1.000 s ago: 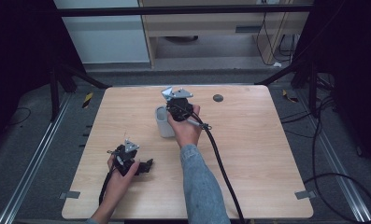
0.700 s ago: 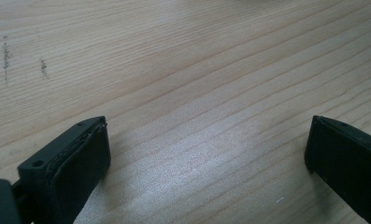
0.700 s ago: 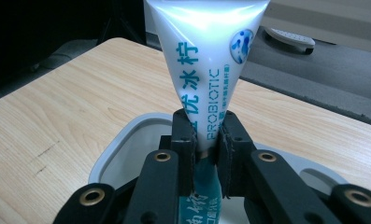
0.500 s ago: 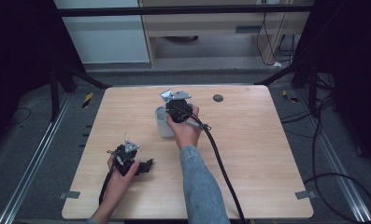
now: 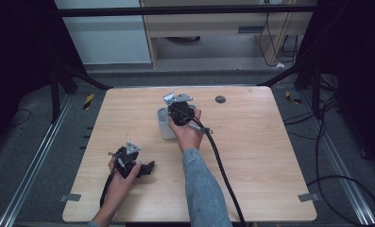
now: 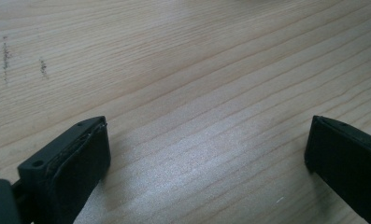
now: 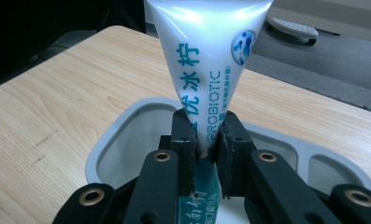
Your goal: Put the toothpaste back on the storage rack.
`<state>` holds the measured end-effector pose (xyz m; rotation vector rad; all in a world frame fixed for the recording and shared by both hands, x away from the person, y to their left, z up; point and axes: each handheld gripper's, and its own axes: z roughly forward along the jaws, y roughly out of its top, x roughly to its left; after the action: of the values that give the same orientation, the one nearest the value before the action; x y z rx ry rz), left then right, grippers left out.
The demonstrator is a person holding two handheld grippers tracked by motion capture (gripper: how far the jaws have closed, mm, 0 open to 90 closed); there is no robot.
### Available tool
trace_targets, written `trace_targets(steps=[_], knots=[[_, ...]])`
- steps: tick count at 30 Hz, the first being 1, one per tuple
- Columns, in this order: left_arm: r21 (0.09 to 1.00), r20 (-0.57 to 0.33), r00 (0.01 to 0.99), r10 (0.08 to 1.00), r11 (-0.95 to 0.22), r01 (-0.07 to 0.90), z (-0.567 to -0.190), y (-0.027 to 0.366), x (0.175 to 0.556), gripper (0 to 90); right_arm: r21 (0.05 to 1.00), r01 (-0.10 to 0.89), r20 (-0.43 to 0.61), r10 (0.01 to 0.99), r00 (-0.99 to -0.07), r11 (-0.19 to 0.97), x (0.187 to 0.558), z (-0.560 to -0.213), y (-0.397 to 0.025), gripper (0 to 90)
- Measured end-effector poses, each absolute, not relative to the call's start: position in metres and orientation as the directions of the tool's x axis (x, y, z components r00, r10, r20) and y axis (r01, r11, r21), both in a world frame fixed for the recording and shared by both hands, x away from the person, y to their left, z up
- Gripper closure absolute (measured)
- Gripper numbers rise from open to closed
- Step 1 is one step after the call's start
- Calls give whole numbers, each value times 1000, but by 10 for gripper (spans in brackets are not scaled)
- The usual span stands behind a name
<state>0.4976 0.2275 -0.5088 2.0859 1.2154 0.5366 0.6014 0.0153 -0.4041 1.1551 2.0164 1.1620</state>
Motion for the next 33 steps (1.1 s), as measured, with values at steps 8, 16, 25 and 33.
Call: trace_targets(steps=[8,16,25,33], knots=[[713,22,485,874,-354,605,-509,227,498,0,875,411,-25,872,-489,256,601,-405,12,784],[713,23,486,874,-355,604,-509,228,498,0,873,415,-22,871,-490,255,602,-405,15,780],[713,23,486,873,-356,604,-509,228,498,0,872,417,-20,870,-493,256,605,-403,18,765],[713,23,486,873,-355,604,-509,228,498,0,871,418,-20,867,-497,260,605,-400,19,764]])
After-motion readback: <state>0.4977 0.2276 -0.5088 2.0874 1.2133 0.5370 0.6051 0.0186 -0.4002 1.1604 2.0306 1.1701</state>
